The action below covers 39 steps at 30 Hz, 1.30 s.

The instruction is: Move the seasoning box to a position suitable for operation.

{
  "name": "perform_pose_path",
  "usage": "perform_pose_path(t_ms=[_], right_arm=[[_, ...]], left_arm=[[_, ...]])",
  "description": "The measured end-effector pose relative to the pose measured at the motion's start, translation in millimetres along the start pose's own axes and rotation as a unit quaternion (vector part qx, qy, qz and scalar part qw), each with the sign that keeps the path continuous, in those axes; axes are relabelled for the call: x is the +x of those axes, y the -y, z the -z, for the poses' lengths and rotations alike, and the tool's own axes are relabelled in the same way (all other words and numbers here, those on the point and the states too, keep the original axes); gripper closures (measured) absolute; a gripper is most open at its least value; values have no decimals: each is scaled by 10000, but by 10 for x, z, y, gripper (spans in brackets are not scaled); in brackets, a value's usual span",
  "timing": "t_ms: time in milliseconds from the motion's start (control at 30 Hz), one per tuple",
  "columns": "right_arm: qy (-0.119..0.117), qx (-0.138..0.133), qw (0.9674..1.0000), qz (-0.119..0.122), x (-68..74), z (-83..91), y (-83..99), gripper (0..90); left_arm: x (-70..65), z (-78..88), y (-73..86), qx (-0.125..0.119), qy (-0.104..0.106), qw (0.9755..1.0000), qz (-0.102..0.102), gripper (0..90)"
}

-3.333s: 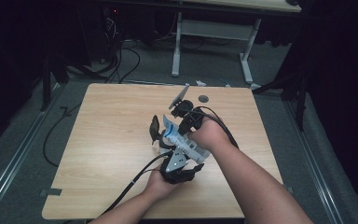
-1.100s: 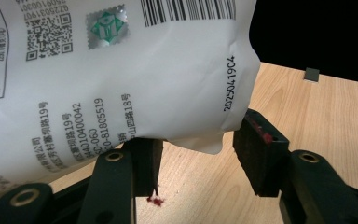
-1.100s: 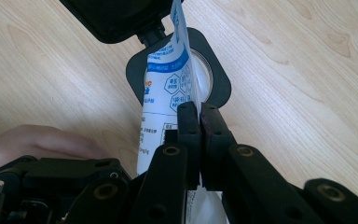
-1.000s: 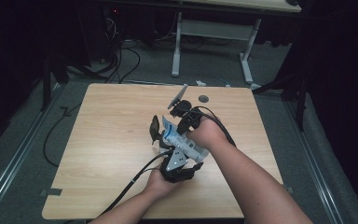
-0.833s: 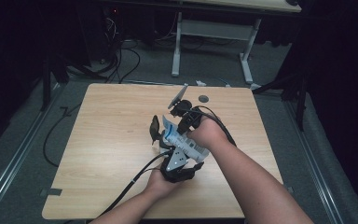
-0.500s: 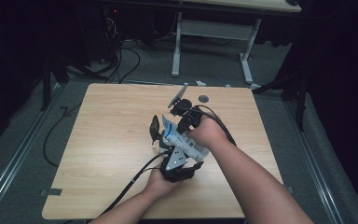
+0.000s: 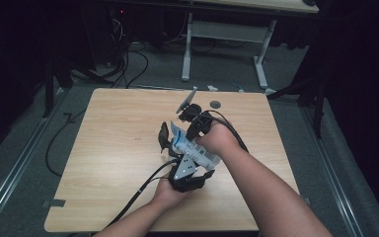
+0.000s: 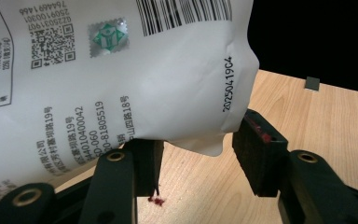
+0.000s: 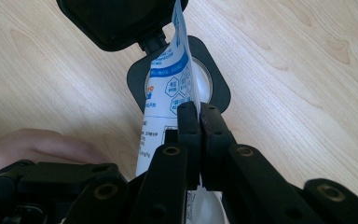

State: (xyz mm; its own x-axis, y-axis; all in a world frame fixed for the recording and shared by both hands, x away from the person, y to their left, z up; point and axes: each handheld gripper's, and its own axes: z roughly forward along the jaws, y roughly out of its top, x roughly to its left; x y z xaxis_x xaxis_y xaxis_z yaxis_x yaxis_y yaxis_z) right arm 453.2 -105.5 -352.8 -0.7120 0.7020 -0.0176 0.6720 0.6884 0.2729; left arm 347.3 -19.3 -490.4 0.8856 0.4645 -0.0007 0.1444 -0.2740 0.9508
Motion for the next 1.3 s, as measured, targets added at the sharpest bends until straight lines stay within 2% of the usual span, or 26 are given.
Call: perform_pose_path(t_ms=[200, 267, 333, 833, 1200, 1267, 1300], right_arm=[[27, -7, 10000, 44, 8, 12, 0, 888], [6, -8, 10000, -26, 14, 16, 4, 887], [22, -15, 10000, 53, 4, 20, 2, 888], [34, -22, 10000, -29, 14, 42, 5, 891], [39, -57, 10000, 58, 10, 55, -4, 893], [39, -61, 10000, -22, 24, 66, 3, 894], [45, -88, 9999, 67, 19, 76, 5, 894]], left_arm=[[-14, 10, -14, -34, -5, 10000, 3, 542], [-17, 10, -17, -56, -2, 10000, 1, 544], [-17, 6, -19, -62, -7, 10000, -8, 544], [-21, 12, -36, -99, -30, 9999, -35, 549], [-19, 15, -37, -94, -74, 9999, -87, 552], [-22, 21, -40, -96, -75, 9999, -99, 552], [-24, 22, -42, -105, -75, 9999, -102, 553]])
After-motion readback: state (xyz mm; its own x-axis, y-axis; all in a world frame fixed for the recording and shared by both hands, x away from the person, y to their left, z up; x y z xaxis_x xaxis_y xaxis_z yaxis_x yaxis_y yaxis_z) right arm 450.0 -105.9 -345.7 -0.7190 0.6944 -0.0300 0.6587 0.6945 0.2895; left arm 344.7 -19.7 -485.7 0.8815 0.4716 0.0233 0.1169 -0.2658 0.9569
